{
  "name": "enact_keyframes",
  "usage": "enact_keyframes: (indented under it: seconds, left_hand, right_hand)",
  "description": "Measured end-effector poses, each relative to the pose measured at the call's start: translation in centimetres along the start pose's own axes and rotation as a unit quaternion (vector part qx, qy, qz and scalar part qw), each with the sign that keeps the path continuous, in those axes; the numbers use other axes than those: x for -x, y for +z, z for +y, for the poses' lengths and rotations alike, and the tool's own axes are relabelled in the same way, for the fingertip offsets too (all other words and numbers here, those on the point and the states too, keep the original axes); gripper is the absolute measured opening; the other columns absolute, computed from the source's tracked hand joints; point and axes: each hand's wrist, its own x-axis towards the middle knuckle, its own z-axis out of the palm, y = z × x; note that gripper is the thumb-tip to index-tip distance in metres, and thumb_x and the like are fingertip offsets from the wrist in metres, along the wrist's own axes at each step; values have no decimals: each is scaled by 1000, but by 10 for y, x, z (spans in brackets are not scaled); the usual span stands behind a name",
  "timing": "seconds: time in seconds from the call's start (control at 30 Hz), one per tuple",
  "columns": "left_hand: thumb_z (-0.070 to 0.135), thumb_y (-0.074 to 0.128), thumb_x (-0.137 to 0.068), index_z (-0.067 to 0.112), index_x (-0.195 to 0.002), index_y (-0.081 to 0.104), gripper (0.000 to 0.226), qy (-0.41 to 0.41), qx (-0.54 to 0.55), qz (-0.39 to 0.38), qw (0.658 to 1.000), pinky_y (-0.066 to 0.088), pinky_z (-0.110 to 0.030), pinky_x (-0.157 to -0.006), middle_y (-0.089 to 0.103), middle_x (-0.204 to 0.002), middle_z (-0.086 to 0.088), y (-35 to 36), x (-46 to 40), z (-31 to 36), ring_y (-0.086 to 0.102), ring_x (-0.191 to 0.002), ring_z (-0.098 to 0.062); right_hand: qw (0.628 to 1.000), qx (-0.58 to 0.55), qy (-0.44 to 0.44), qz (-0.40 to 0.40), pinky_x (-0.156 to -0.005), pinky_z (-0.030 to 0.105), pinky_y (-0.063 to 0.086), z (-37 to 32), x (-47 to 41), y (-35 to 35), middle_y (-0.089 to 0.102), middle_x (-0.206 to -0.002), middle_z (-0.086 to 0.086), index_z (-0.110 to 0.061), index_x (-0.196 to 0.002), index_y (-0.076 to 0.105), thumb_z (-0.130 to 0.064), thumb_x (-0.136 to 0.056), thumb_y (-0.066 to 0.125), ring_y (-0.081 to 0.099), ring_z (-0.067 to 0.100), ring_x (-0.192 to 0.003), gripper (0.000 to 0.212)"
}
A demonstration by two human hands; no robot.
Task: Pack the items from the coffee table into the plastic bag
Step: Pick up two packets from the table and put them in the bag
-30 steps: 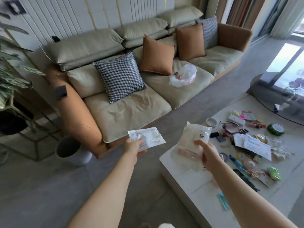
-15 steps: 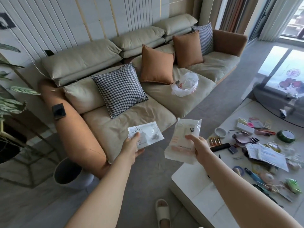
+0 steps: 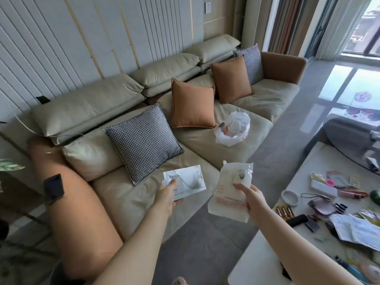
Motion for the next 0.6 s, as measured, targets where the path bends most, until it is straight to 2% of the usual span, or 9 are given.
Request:
enact_keyframes:
  seconds: [0.13,0.23,0.33,0.43,0.53,0.6]
  left_hand:
    - [18,53,-96,17,-103,55,7,0,-26,-1,1000,48,-28,-54,61,-79,-4,25,-55,23,58,-65,-18]
    - [21,57,-94,15,-106,58,14,-15,-53,-22,998,48,-28,-57,64,-81,-3,43,-103,44,60,-65,-19]
    - [23,59,-93,15,-110,60,19,-33,-81,-51,995,48,-23,-52,65,-84,-3,65,-151,68,61,-68,-18]
    - [20,64,-90,13,-108,62,19,-36,-95,-80,992,52,-29,-64,67,-88,-5,91,-190,91,63,-73,-20]
    - [18,65,-89,16,-99,63,10,-38,-120,-88,988,53,-33,-68,66,-84,-3,120,-217,106,63,-71,-20]
    - [17,64,-90,17,-93,62,4,-44,-123,-102,986,55,-33,-68,66,-83,-3,142,-232,115,64,-71,-20]
  right_hand:
    - [999,10,-3,39,-77,49,57,-20,-43,10,70,-95,14,-9,-97,64,-19,-80,70,68,33,-84,21]
    - [998,-10,-12,63,-77,48,57,-38,-76,24,70,-91,13,-11,-90,64,-16,-83,67,67,32,-82,10]
    - [996,-12,-13,89,-79,50,56,-53,-113,42,69,-89,13,-10,-89,63,-16,-82,68,67,32,-80,10]
    - [992,-38,-14,119,-82,56,55,-66,-143,55,70,-96,15,-10,-92,63,-17,-79,71,68,36,-88,17]
    - [987,-60,-16,149,-81,56,55,-81,-161,60,70,-97,14,-9,-98,63,-18,-77,73,68,35,-88,25]
    - [985,-69,-18,156,-82,55,55,-93,-175,58,70,-96,11,-14,-93,62,-18,-77,73,68,33,-88,20]
